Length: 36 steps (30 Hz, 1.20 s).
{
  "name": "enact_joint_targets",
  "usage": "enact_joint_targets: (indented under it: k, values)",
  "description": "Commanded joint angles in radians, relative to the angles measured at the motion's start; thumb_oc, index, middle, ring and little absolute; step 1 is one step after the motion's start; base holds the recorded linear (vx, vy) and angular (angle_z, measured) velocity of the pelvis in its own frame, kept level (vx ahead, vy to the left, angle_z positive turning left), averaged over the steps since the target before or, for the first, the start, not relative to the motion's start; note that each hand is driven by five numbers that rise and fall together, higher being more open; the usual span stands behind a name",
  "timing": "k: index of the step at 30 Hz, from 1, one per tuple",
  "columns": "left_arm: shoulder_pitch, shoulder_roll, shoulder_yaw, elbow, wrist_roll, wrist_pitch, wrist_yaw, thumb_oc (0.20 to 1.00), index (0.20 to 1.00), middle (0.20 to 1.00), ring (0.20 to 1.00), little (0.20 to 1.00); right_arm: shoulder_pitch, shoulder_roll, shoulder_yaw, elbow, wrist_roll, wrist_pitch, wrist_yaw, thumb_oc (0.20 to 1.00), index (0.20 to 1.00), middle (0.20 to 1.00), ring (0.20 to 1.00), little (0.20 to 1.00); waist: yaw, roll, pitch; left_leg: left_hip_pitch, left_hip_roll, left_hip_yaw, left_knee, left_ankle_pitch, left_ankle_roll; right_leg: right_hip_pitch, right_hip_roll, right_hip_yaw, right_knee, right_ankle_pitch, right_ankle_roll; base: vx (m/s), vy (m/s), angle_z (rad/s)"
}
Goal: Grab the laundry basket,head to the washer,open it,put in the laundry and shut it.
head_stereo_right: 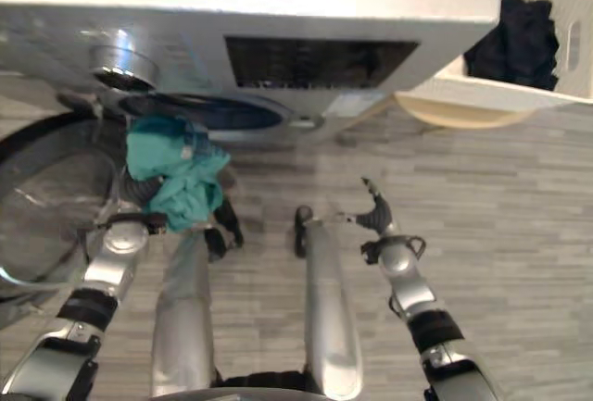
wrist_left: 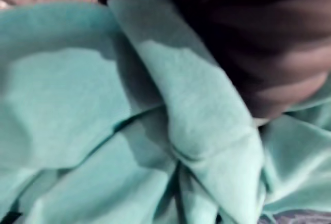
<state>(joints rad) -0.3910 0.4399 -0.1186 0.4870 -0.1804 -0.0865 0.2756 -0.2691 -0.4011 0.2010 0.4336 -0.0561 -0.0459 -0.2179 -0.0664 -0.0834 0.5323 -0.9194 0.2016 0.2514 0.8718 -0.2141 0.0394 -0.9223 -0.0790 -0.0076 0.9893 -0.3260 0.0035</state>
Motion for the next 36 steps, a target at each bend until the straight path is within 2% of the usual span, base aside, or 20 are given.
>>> enact_joint_targets:
  k: [1,3,4,5,7,10,14,15,16,20,23,24,28,31,36]
  values:
    - [-0.092,0.052,0.016,-0.028,-0.089,-0.079,0.104,0.2,0.2,0.2,0.2,0.2,0.083,-0.017,-0.019,-0.084,0.057,-0.061,-0.045,1.0,1.0,1.0,1.0,1.0,-0.03,0.035,-0.126,-0.08,-0.012,-0.095,0.174,-0.171,0.04,-0.095,0.011,-0.009,-0.096,0.081,0.036,-0.05,-0.084,0.01]
    - [-0.213,0.118,0.022,-0.01,-0.096,-0.084,0.14,0.2,0.2,0.2,0.2,0.2,0.096,-0.024,-0.021,-0.126,0.064,-0.083,-0.041,1.0,1.0,1.0,1.0,1.0,-0.049,0.037,-0.125,-0.151,0.003,-0.116,0.238,-0.192,0.048,-0.164,0.016,-0.006,-0.031,0.052,0.025,-0.02,-0.057,-0.02]
    - [-0.219,0.119,0.019,-0.006,-0.098,-0.085,0.14,0.2,0.2,0.2,0.2,0.2,0.095,-0.023,-0.023,-0.127,0.064,-0.082,-0.04,1.0,1.0,1.0,1.0,1.0,-0.048,0.038,-0.127,-0.16,0.003,-0.119,0.245,-0.195,0.048,-0.171,0.016,-0.007,-0.025,0.049,0.025,0.0,-0.063,-0.04]
    - [-0.33,0.194,0.01,0.034,-0.092,-0.089,0.171,0.2,0.2,0.2,0.2,0.2,0.114,-0.028,-0.021,-0.148,0.075,-0.11,-0.027,1.0,1.0,1.0,1.0,1.0,-0.063,0.04,-0.132,-0.227,0.015,-0.143,0.311,-0.213,0.052,-0.234,0.018,-0.006,0.037,0.03,0.02,0.01,-0.069,-0.01]
    - [-0.45,0.268,-0.019,0.046,-0.082,-0.097,0.211,0.2,0.2,0.2,0.2,0.2,0.128,-0.034,-0.006,-0.155,0.083,-0.132,-0.02,1.0,1.0,1.0,1.0,1.0,-0.078,0.044,-0.136,-0.275,0.026,-0.16,0.351,-0.226,0.053,-0.277,0.024,-0.007,0.074,0.015,0.016,0.01,-0.078,-0.02]
    - [-0.663,0.379,-0.125,0.095,-0.038,-0.084,0.264,0.2,0.2,0.2,0.2,0.2,0.131,-0.053,0.016,-0.154,0.108,-0.158,0.002,1.0,1.0,1.0,1.0,1.0,-0.097,0.052,-0.15,-0.359,0.026,-0.182,0.421,-0.243,0.05,-0.353,0.029,-0.013,0.137,0.001,0.014,0.01,-0.056,-0.02]
    - [-0.837,0.445,-0.267,0.196,0.032,-0.061,0.295,0.2,0.2,0.2,0.2,0.2,0.13,-0.074,0.029,-0.163,0.14,-0.185,0.02,1.0,1.0,1.0,1.0,1.0,-0.108,0.056,-0.161,-0.422,0.027,-0.196,0.466,-0.249,0.047,-0.408,0.033,-0.017,0.174,-0.004,0.015,0.0,0.0,0.0]
    - [-0.877,0.456,-0.31,0.223,0.057,-0.053,0.296,0.263,0.263,0.263,0.263,0.263,0.127,-0.082,0.035,-0.168,0.148,-0.193,0.024,1.0,1.0,1.0,1.0,1.0,-0.109,0.057,-0.165,-0.438,0.026,-0.201,0.478,-0.251,0.047,-0.421,0.033,-0.018,0.184,-0.004,0.015,0.01,-0.002,-0.03]
    - [-0.947,0.461,-0.392,0.286,0.099,-0.036,0.28,1.0,1.0,1.0,1.0,1.0,0.122,-0.092,0.038,-0.177,0.163,-0.201,0.029,1.0,1.0,1.0,1.0,1.0,-0.11,0.057,-0.169,-0.464,0.027,-0.204,0.491,-0.251,0.046,-0.443,0.033,-0.021,0.194,-0.003,0.016,0.0,0.0,0.0]
    - [-0.979,0.414,-0.471,0.36,0.134,-0.023,0.201,1.0,1.0,1.0,1.0,1.0,0.114,-0.119,0.05,-0.201,0.165,-0.203,0.035,1.0,1.0,1.0,1.0,1.0,-0.109,0.056,-0.176,-0.488,0.017,-0.209,0.492,-0.243,0.042,-0.464,0.03,-0.02,0.199,0.0,0.014,-0.01,-0.009,0.04]
    - [-0.974,0.407,-0.48,0.376,0.148,-0.02,0.182,1.0,1.0,1.0,1.0,1.0,0.114,-0.12,0.049,-0.2,0.165,-0.201,0.037,1.0,1.0,1.0,1.0,1.0,-0.108,0.057,-0.18,-0.491,0.016,-0.208,0.491,-0.241,0.041,-0.467,0.029,-0.02,0.198,0.002,0.014,0.0,-0.016,0.05]
    - [-0.958,0.401,-0.501,0.398,0.169,-0.004,0.126,1.0,1.0,1.0,1.0,1.0,0.116,-0.127,0.043,-0.205,0.157,-0.194,0.04,1.0,1.0,1.0,1.0,1.0,-0.106,0.059,-0.183,-0.495,0.01,-0.208,0.491,-0.237,0.039,-0.47,0.031,-0.019,0.201,0.001,0.013,-0.01,-0.022,0.05]
    - [-0.944,0.415,-0.548,0.37,0.262,-0.004,0.061,1.0,1.0,1.0,1.0,1.0,0.125,-0.135,0.028,-0.204,0.145,-0.187,0.047,1.0,1.0,1.0,1.0,1.0,-0.098,0.065,-0.199,-0.497,0.002,-0.213,0.483,-0.23,0.035,-0.471,0.03,-0.019,0.202,0.002,0.011,-0.01,-0.025,0.06]
    - [-0.895,0.417,-0.517,0.325,0.271,-0.016,0.075,1.0,1.0,1.0,1.0,1.0,0.125,-0.136,0.023,-0.199,0.142,-0.193,0.047,1.0,1.0,1.0,1.0,1.0,-0.091,0.064,-0.204,-0.489,-0.001,-0.215,0.472,-0.225,0.03,-0.463,0.026,-0.02,0.198,0.003,0.01,-0.02,-0.024,0.08]
    - [-0.616,0.325,-0.306,0.19,0.157,-0.029,0.098,1.0,1.0,1.0,1.0,1.0,0.132,-0.095,0.025,-0.176,0.13,-0.168,0.028,1.0,1.0,1.0,1.0,1.0,-0.064,0.06,-0.222,-0.426,-0.013,-0.219,0.382,-0.187,0.011,-0.389,0.014,-0.036,0.131,0.015,0.008,-0.06,-0.028,0.08]
